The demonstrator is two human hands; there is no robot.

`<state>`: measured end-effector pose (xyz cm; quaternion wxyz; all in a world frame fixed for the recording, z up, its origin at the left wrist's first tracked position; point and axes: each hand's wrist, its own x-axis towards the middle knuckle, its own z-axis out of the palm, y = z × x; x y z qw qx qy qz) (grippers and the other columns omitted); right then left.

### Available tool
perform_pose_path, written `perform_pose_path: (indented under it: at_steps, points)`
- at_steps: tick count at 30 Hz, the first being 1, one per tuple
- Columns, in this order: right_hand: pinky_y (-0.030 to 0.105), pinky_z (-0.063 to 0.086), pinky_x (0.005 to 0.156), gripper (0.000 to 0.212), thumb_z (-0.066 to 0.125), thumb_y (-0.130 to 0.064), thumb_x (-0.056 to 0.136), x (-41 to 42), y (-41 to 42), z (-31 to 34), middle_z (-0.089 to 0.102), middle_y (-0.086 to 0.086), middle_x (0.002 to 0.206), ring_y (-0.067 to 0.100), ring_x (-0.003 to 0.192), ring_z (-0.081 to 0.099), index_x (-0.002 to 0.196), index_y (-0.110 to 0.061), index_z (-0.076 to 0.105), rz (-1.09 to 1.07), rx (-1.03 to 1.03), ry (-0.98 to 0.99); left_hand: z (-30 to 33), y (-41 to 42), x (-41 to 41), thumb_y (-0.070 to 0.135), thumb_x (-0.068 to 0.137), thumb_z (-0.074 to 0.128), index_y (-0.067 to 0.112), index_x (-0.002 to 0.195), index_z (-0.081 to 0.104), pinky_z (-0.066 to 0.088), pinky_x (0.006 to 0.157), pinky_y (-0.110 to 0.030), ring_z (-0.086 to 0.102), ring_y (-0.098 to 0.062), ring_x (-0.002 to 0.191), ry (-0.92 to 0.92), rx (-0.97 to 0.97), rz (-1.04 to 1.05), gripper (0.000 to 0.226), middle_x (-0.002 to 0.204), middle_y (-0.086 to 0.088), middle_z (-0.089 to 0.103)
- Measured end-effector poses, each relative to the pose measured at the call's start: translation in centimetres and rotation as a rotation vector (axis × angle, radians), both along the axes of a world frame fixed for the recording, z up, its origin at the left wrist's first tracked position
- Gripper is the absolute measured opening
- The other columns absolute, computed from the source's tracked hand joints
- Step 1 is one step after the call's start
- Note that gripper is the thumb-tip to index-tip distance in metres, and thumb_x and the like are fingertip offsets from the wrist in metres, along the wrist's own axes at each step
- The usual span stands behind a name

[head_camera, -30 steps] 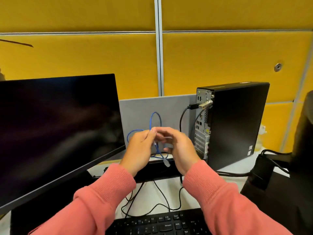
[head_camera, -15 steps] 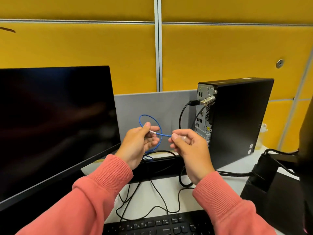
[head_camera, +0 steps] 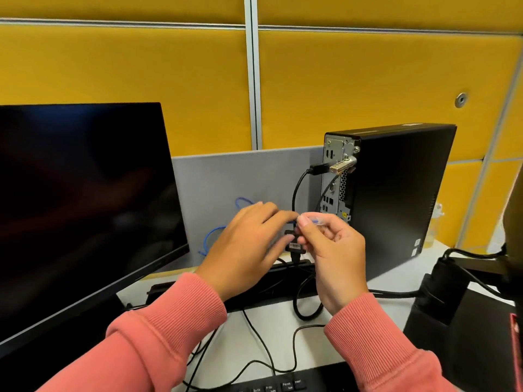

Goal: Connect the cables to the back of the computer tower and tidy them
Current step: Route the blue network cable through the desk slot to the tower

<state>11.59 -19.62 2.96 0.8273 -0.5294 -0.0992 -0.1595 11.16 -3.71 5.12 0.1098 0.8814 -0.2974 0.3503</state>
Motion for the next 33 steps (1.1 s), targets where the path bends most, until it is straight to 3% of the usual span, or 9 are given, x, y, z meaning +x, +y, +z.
perform_pose_path:
  at_steps: [3, 8, 14, 21, 29, 33]
  points:
    - [0.022, 0.054, 0.069, 0.014, 0.069, -0.006, 0.091, 0.0, -0.5, 0.1, 0.073, 0.011, 0.084, 0.014, 0.074, 0.066, 0.105, -0.004, 0.073, 0.08, 0.115, 0.008, -0.5, -0.4, 1.2, 0.029, 0.104, 0.053, 0.027, 0.116, 0.066, 0.049, 0.078, -0.034, 0.057, -0.013, 0.087, 0.042, -0.179, -0.032, 0.017, 0.095, 0.011, 0.055]
    - [0.021, 0.055, 0.067, 0.021, 0.065, -0.004, 0.093, 0.3, -1.0, -0.6, 0.075, 0.01, 0.092, 0.012, 0.077, 0.066, 0.113, -0.008, 0.073, 0.089, 0.18, 0.082, -0.7, -0.8, 2.6, 0.023, 0.102, 0.059, 0.027, 0.097, 0.068, 0.045, 0.068, -0.032, 0.053, -0.008, 0.076, 0.086, -0.349, 0.007, 0.011, 0.079, 0.012, 0.053]
    - [0.026, 0.053, 0.07, 0.02, 0.068, -0.01, 0.093, 0.5, -0.7, -0.7, 0.076, 0.005, 0.092, 0.011, 0.077, 0.066, 0.11, -0.017, 0.075, 0.057, 0.136, 0.099, -0.7, -1.3, 2.5, 0.017, 0.101, 0.061, 0.026, 0.098, 0.071, 0.038, 0.068, -0.015, 0.056, -0.009, 0.078, 0.093, -0.413, -0.029, 0.013, 0.081, 0.012, 0.058]
    - [0.028, 0.05, 0.069, 0.011, 0.07, -0.019, 0.093, 0.9, -0.3, -0.3, 0.075, 0.002, 0.089, 0.012, 0.076, 0.063, 0.102, -0.02, 0.077, 0.01, 0.099, 0.078, -1.3, -1.1, 2.4, 0.019, 0.101, 0.062, 0.027, 0.099, 0.07, 0.048, 0.069, -0.031, 0.058, -0.013, 0.08, 0.122, -0.385, -0.053, 0.012, 0.084, 0.01, 0.059]
    - [0.024, 0.052, 0.066, 0.009, 0.066, -0.016, 0.096, 1.4, -0.3, -0.5, 0.073, 0.004, 0.081, 0.011, 0.072, 0.063, 0.098, -0.015, 0.074, -0.038, -0.047, 0.001, -0.5, -2.3, 2.9, 0.026, 0.098, 0.067, 0.026, 0.094, 0.07, 0.043, 0.066, -0.022, 0.059, -0.01, 0.078, 0.157, -0.39, -0.112, 0.005, 0.081, 0.01, 0.062]
    - [0.03, 0.052, 0.066, 0.008, 0.067, -0.018, 0.094, 2.7, -1.9, 0.7, 0.071, -0.001, 0.079, 0.017, 0.069, 0.062, 0.089, -0.021, 0.072, -0.376, -0.172, -0.082, -0.3, -3.1, 4.3, 0.028, 0.097, 0.067, 0.029, 0.087, 0.069, 0.043, 0.065, -0.025, 0.057, -0.007, 0.075, 0.173, -0.382, -0.064, 0.011, 0.076, 0.013, 0.06]
